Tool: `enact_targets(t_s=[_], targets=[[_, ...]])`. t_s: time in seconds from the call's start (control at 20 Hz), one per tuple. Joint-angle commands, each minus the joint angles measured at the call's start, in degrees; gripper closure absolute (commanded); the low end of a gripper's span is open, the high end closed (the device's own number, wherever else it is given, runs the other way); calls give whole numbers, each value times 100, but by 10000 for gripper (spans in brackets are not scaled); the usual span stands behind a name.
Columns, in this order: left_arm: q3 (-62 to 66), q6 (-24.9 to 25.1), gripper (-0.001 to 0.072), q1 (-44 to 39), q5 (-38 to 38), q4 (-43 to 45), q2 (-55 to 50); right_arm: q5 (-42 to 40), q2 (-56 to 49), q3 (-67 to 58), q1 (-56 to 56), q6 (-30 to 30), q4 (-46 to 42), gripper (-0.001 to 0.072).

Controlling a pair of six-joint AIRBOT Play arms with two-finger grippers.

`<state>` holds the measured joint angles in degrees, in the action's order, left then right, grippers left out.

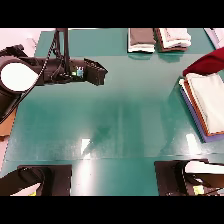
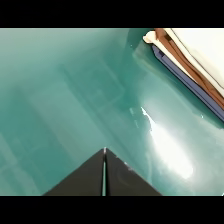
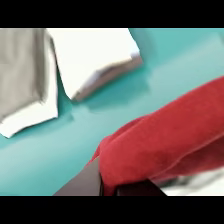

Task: Fold the shirts.

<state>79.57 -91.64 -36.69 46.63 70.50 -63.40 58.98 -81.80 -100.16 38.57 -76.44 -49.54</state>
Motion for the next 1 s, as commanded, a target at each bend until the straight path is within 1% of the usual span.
enact_targets(t_s=[0.0, 0.15, 0.4, 0.5, 0.6, 0.75, 0.95], targets=[[2, 13, 684, -7, 160, -7, -11, 328, 2, -748, -24, -2, -15, 695], [2, 15, 683, -7, 249, -7, -11, 876, 13, -1051, 170, 0, -13, 695], [2, 20, 683, -4, 247, -7, -11, 2035, 61, -988, 608, 195, -79, 695], [2, 20, 683, -4, 245, -2, -11, 2118, 326, -516, 763, 264, -542, 695], [2, 66, 683, -4, 243, -2, -11, 2081, 723, 256, 866, 365, -1143, 695], [2, 173, 683, -4, 247, -2, -11, 2052, 1274, 1506, 1095, 409, -1801, 694], [2, 173, 683, -4, 249, -2, -11, 2072, 1808, 2848, 1473, 411, -2282, 693]])
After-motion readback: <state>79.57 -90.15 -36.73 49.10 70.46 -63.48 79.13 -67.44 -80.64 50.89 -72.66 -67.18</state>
